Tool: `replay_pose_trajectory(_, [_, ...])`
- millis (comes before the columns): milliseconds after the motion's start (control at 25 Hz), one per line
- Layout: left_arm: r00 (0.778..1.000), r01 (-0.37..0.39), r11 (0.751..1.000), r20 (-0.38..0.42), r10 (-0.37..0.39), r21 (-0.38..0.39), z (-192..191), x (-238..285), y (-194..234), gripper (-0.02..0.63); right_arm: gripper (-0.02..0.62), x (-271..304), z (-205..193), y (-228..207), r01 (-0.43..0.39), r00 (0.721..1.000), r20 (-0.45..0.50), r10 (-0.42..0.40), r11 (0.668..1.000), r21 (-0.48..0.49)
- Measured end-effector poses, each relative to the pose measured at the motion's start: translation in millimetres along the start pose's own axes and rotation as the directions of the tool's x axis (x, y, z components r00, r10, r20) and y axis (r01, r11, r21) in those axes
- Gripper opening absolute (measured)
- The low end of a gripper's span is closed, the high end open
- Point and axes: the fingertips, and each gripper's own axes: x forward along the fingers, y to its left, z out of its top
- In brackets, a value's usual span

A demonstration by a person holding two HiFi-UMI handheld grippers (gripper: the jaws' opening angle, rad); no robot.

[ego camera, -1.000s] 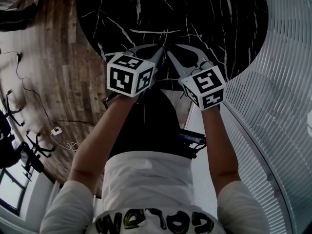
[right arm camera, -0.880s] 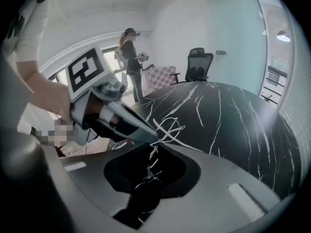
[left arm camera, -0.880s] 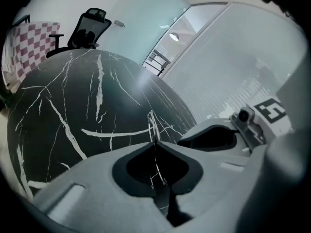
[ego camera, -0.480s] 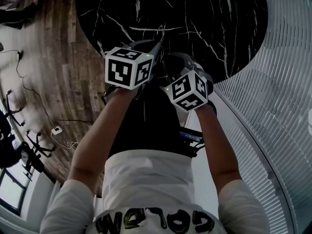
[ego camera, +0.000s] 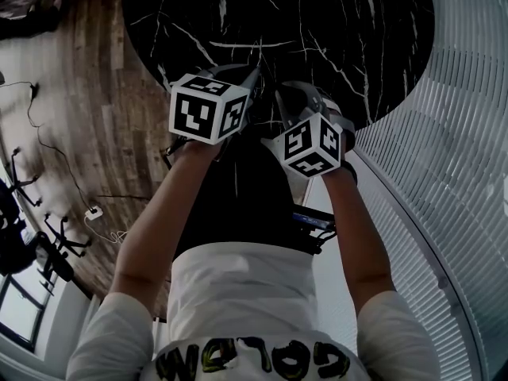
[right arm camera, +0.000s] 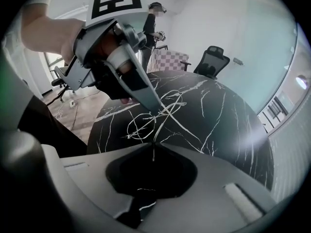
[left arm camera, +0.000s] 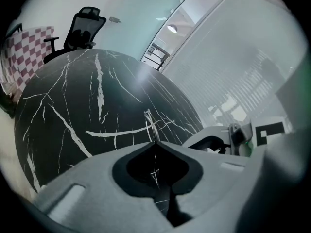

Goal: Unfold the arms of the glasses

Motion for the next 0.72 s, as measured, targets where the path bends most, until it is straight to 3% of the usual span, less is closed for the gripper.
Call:
replay_pose_trajectory(440, [0.994,-0.013,0.994,-0.108,0.025,0.106,-3.8,-5.9,0.3,0.009,0.011,-16.4,-13.8,-29.7,0.081,0.997,-0.016,-0.081,0.997,-0.021])
replay_pose_trajectory(720, [0.969,0.043,0.987,-0.247,-0.003,0.154,-18.8,-8.8,-5.2,0.011,0.009,-20.1,-25.6,-50.0,0.131,0.990,-0.037,-0.134,0.989,-0.070])
